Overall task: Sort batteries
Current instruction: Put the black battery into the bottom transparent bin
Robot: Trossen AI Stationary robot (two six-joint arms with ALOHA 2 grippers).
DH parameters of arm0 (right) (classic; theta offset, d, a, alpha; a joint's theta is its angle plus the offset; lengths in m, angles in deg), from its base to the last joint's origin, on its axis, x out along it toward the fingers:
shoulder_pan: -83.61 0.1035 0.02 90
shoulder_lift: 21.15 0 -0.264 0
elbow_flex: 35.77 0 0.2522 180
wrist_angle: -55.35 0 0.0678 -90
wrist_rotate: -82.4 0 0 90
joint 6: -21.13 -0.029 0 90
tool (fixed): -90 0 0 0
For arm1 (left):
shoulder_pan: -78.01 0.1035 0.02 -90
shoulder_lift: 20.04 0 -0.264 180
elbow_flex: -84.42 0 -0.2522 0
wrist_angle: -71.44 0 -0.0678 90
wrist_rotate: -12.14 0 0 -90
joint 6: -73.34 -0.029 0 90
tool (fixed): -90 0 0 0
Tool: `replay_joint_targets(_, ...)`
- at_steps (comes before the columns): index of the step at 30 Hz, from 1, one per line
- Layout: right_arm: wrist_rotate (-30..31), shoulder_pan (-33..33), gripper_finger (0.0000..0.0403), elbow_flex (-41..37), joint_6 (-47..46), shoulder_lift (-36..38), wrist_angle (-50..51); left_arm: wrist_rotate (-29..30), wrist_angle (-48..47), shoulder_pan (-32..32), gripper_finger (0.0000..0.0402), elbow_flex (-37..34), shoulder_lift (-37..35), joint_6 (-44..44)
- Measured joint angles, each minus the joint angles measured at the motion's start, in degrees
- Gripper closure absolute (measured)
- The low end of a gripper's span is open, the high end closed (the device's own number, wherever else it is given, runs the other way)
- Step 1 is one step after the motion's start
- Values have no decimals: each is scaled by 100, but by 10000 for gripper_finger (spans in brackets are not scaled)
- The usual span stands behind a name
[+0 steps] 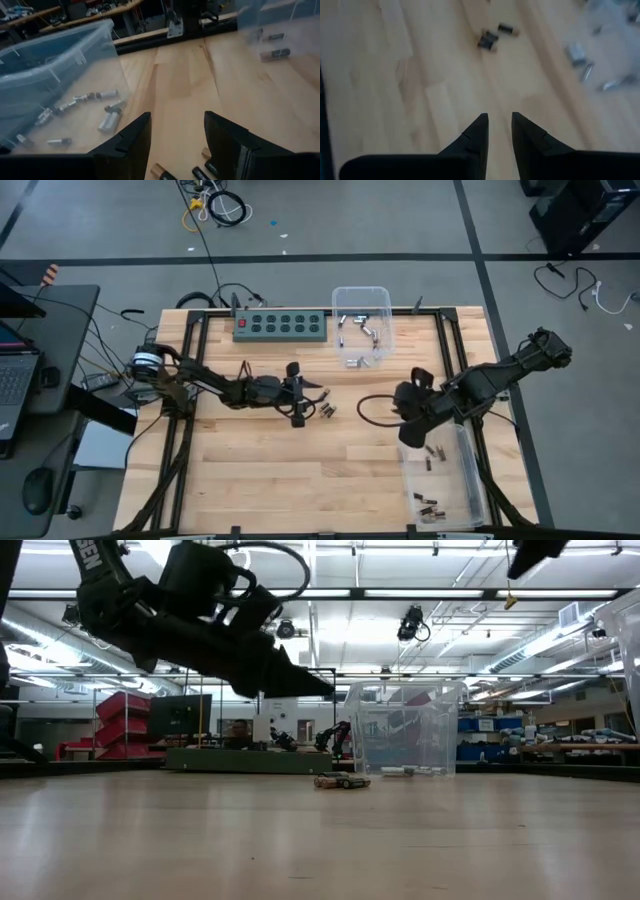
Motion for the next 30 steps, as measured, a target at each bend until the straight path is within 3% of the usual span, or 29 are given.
replay_joint_targets(5, 516, -16, 330, 0, 461, -4, -286, 96, 733, -1, 219, -2, 693, 95)
replay_joint_targets(10, 578, -15, 331, 0, 564, -7, -424, 483, 1254, 6, 219, -2, 1201, 408)
replay_joint_targets(16, 716, -15, 330, -2, 576, -7, -447, 816, 1259, 28, 219, -2, 1408, 990)
replay_joint_targets(30, 989, -19, 330, -4, 715, -7, -495, 1076, 1248, -22, 219, 383, 2140, 1123)
